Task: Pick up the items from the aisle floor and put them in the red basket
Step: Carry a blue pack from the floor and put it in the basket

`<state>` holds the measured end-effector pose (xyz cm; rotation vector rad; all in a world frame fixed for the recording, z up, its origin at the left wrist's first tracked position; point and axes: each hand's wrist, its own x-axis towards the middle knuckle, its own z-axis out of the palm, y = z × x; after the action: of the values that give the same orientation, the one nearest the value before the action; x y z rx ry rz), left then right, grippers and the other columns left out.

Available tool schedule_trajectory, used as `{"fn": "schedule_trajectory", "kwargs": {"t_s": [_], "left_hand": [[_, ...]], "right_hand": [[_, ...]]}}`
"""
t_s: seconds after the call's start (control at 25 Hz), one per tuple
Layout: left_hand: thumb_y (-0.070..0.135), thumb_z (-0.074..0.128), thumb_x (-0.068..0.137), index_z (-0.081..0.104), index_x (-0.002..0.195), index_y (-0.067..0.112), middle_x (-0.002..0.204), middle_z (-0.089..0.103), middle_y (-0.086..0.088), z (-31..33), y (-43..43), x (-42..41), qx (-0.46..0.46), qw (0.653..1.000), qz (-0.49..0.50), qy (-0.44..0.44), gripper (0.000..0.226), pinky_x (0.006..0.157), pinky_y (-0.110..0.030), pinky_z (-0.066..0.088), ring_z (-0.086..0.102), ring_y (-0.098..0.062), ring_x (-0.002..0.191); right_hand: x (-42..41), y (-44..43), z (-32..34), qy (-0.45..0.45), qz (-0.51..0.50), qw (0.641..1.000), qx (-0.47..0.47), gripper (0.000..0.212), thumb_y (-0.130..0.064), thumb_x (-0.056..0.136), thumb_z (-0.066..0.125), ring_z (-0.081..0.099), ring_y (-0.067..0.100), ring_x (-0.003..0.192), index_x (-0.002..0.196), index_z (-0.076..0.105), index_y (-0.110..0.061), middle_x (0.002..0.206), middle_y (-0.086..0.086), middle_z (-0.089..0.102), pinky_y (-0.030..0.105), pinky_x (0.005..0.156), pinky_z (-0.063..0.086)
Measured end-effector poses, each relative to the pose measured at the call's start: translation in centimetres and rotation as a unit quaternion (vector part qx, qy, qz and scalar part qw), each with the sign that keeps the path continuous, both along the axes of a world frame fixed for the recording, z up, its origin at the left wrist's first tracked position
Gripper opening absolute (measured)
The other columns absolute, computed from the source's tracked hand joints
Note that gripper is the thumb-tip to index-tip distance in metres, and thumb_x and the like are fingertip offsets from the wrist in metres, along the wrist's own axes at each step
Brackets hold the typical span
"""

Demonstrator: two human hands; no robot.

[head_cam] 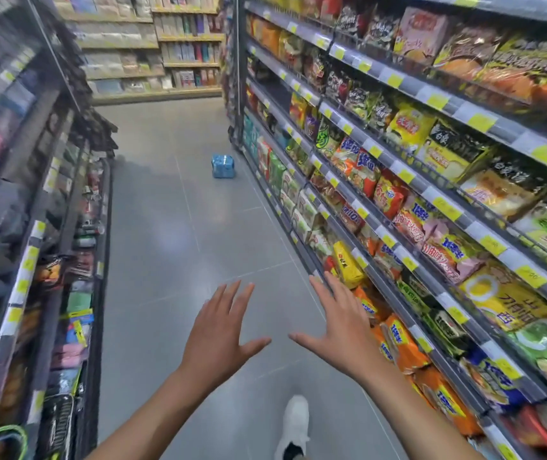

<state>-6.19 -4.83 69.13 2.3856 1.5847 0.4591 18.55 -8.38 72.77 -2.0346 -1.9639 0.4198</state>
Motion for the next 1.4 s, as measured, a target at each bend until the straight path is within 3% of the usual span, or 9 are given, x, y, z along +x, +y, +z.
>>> {"fn": "schedule_trajectory", "kwargs": {"t_s": [0.52,0.84,1.04,1.4], "left_hand": [[0.084,0.047,0.077,0.014,0.160,0.033,0.169,0.014,0.004,-1.0,23.5,-0.6,-0.044,0.986,0.155,-0.040,0.102,0.123,-0.044,0.023,0.013,-0.021,0.156],[0.085,0.043,0.075,0.016,0.160,0.030,0.169,0.016,0.000,-2.7,37.6,-6.4,-0.042,0.962,0.260,-0.069,0.104,0.124,-0.042,0.020,0.015,-0.024,0.155],[0.077,0.057,0.079,0.015,0.160,0.031,0.169,0.016,0.001,-3.6,49.2,-11.8,-0.044,0.960,0.266,-0.072,0.102,0.124,-0.045,0.024,0.014,-0.023,0.156],[0.071,0.061,0.083,0.011,0.160,0.036,0.169,0.010,0.006,-1.4,74.2,-17.0,-0.052,0.979,0.187,-0.059,0.098,0.124,-0.043,0.022,0.008,-0.020,0.156]], "right_hand": [[2.2,29.0,-1.9,0.032,0.101,0.993,-0.050,0.108,-0.079,0.079,0.063,0.008,0.019,0.158,0.163,0.010,-0.039,0.172,-0.006,0.004,0.047,0.128,0.013],[-3.7,49.1,-2.2,0.043,0.183,0.981,-0.057,0.106,-0.072,0.081,0.068,0.007,0.016,0.158,0.164,0.013,-0.036,0.172,-0.006,0.006,0.043,0.129,0.012],[-8.9,61.8,-2.8,0.045,0.189,0.979,-0.062,0.104,-0.071,0.081,0.068,0.008,0.018,0.158,0.163,0.014,-0.037,0.173,-0.006,0.005,0.046,0.128,0.015],[-13.6,82.5,-2.9,0.080,0.115,0.988,-0.061,0.106,-0.073,0.079,0.068,0.011,0.020,0.158,0.163,0.015,-0.037,0.172,-0.007,0.007,0.047,0.126,0.021]]}}
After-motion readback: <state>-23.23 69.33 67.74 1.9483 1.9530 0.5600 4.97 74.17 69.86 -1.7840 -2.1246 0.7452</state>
